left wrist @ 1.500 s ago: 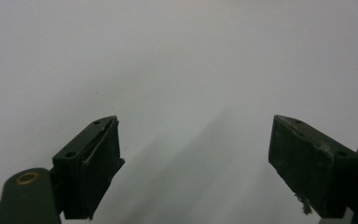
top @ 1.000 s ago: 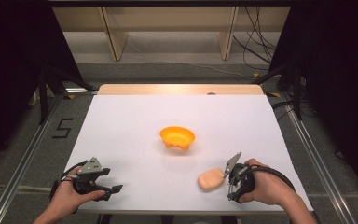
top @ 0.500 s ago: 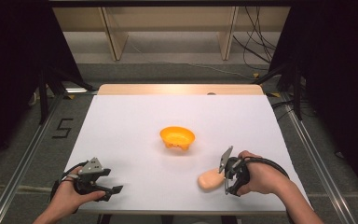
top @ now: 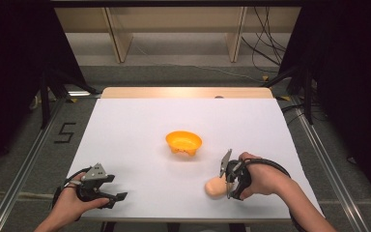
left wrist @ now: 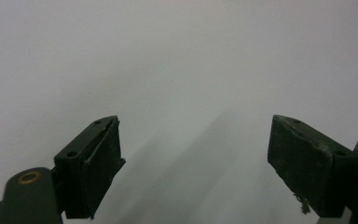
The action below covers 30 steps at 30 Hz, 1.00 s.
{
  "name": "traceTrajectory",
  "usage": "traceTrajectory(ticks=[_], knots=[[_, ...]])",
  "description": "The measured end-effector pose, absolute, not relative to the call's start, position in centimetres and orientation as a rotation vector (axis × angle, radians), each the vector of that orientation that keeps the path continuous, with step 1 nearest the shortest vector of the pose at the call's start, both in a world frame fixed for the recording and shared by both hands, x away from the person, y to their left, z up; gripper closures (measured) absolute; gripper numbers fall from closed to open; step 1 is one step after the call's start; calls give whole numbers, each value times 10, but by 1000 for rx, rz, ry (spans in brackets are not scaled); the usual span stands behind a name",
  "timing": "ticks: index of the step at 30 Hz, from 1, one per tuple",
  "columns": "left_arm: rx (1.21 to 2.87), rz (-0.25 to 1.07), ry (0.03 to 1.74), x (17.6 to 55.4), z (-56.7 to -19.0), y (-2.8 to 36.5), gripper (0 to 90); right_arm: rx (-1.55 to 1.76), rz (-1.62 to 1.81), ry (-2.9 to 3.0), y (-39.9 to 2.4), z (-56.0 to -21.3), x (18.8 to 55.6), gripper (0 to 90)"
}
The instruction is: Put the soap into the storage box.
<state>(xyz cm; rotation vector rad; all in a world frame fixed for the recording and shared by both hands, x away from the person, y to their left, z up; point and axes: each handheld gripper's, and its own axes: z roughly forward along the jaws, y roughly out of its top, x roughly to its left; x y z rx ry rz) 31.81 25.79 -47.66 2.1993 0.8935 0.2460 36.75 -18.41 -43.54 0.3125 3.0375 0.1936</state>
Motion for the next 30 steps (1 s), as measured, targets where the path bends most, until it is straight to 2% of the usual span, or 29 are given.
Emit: traceTrajectory(ticks=[7,14,30], knots=[[2203,248,890,318,-477,258,170,345,166,3050,-175,-440,370,286],[2193,239,907,318,-478,257,171,213,180,3036,-167,-443,375,274],[2205,239,889,318,-478,257,172,145,138,3071,-152,-451,379,265]])
